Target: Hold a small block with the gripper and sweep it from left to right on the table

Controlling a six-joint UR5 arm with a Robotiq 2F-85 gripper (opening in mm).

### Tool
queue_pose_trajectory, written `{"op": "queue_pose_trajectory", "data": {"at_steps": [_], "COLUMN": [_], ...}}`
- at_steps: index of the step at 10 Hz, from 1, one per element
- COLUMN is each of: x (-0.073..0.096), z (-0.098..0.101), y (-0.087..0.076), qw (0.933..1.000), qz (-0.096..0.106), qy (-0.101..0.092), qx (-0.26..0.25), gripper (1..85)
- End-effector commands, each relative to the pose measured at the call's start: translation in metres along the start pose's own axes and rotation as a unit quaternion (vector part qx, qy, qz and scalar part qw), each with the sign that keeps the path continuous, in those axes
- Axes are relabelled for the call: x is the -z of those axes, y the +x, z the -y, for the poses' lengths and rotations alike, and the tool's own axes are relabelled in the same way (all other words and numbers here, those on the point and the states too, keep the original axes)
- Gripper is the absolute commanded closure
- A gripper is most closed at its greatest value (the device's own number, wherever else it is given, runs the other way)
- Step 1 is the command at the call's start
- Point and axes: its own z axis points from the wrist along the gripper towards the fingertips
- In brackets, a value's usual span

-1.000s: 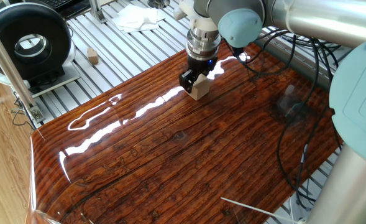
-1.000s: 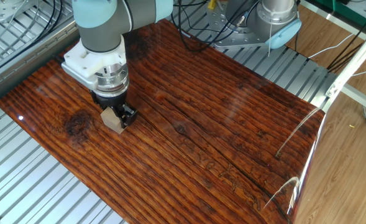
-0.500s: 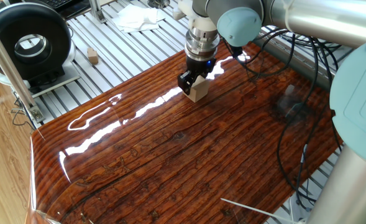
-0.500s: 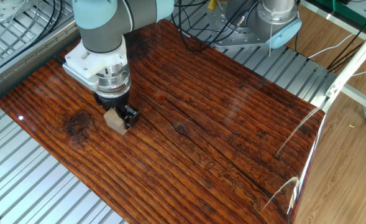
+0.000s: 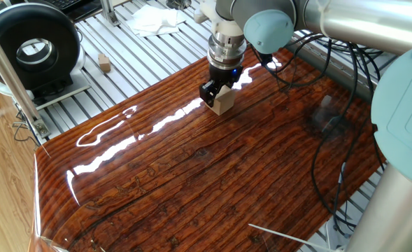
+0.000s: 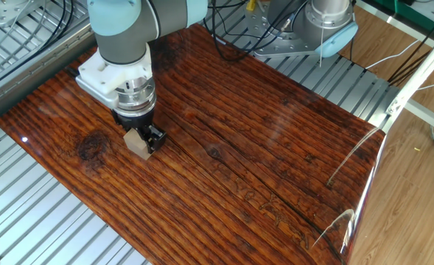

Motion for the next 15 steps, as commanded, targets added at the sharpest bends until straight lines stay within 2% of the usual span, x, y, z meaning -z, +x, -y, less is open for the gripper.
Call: {"op": "queue_pose_trajectory", "data": {"at_steps": [1, 15], "x": [0.001, 0.001], "z": [-0.002, -0.012], "y": [-0.001, 0.000], "qw": [1.0000, 0.9999], "qz": [0.001, -0.003], "qy": [-0.005, -0.013], "qx": [-0.005, -0.006], "gripper": [84.7, 84.7]}}
